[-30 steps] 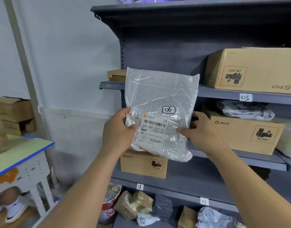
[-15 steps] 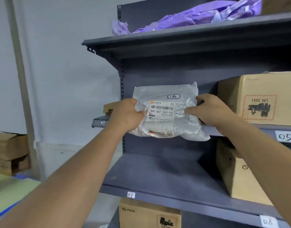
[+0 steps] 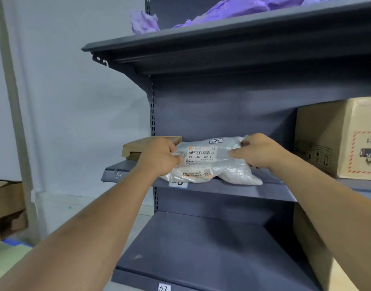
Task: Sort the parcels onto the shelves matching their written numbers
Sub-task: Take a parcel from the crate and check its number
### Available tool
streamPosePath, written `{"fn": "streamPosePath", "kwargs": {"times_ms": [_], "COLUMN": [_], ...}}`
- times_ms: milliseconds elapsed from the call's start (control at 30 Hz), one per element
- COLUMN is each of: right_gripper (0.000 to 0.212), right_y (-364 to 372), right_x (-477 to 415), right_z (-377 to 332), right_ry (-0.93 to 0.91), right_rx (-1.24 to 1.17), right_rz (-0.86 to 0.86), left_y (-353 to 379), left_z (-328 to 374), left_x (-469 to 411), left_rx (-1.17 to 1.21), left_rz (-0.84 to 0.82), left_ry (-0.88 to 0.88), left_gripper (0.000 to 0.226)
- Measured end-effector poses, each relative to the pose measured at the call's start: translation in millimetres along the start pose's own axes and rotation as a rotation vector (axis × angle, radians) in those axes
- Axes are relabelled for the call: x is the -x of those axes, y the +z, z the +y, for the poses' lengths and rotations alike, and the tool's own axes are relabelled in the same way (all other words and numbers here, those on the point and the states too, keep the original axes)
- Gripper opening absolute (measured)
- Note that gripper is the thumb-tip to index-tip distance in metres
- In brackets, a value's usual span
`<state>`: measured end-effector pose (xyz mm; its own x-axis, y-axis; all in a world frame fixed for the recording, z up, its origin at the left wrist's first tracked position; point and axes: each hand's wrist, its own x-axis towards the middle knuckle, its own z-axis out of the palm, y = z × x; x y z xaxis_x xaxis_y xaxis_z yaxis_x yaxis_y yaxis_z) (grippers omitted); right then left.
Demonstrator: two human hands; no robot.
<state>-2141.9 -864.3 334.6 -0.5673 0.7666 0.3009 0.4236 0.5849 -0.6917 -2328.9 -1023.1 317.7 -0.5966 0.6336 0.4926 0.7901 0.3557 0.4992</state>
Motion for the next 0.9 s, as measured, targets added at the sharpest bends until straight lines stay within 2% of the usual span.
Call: {"fn": "streamPosePath", "kwargs": {"times_ms": [133, 267, 367, 467, 633, 767, 900], "right_gripper": [0.032, 0.032, 0.044, 0.047, 0.040, 0.044, 0.053], "right_y": [9.7, 18.2, 23.5, 23.9, 24.3, 22.7, 20.9], "right_x": [-18.7, -30.7, -37.8, -41.2, -42.3, -28.7, -11.1], "right_z": [-0.1, 1.1, 1.5, -1.3, -1.3, -3.4, -6.4], "right_ry": [0.006, 0.019, 0.024, 0.051, 0.051, 0.067, 0.062], "right_rx": [0.075, 0.155, 0.237, 0.272, 0.254, 0.154, 0.108], "right_rz": [0.001, -0.015, -0.010, -0.018, -0.032, -0.051, 0.005], "left_y": [3.0, 9.7, 12.7, 12.7, 8.4, 7.4, 6.6], "left_z": [-5.6, -9.2, -11.0, -10.6, -10.4, -13.9, -18.9], "left_x": [-15.9, -29.3, -36.5, -40.4, -42.6, -41.3, -31.1], "left_rx": [0.011, -0.052, -0.105, -0.204, -0.294, -0.255, -0.199], "left_rz": [0.042, 0.054, 0.060, 0.025, -0.061, -0.150, -0.108], "left_ry": [-0.002, 0.036, 0.061, 0.075, 0.120, 0.114, 0.161], "left_gripper": [0.029, 0.031, 0.021, 0.005, 0.027, 0.044, 0.046]}}
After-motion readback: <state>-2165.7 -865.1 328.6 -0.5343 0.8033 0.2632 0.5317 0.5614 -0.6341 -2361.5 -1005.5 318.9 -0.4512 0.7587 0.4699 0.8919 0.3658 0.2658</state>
